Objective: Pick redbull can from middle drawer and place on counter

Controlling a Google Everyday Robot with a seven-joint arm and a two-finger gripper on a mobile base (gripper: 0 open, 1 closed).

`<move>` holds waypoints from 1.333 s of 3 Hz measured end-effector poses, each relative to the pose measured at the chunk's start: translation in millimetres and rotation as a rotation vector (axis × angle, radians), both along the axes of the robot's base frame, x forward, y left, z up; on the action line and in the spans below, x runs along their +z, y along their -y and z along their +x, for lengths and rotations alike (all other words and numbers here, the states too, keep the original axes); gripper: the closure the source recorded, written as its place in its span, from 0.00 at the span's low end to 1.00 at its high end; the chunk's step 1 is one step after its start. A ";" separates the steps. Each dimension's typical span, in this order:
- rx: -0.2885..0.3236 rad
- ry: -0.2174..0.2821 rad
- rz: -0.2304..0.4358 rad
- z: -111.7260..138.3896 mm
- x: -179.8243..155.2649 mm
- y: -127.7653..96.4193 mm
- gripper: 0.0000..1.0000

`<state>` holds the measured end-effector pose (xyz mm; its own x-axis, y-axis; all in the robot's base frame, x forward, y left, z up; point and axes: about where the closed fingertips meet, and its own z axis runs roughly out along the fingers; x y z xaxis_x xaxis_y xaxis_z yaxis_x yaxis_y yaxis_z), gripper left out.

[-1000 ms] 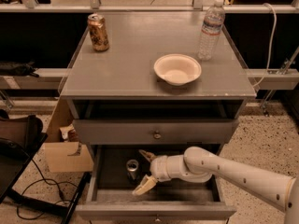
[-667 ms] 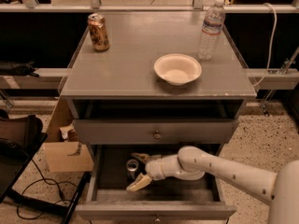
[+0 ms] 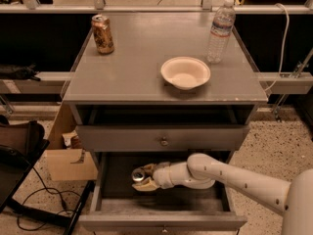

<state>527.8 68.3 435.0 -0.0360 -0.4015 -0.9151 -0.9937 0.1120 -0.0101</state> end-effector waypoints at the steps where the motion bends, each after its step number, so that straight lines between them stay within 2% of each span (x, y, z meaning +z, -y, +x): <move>1: 0.003 -0.003 -0.005 -2.8 1.9 -1.2 0.86; 2: 0.013 -0.020 -0.051 -18.2 30.1 1.3 1.00; 3: 0.033 -0.123 -0.095 -60.2 85.9 3.3 1.00; 4: 0.063 -0.174 -0.121 -77.4 163.2 3.8 1.00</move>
Offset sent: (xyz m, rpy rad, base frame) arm -0.0644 -0.0151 0.1194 -0.1984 0.0692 0.0353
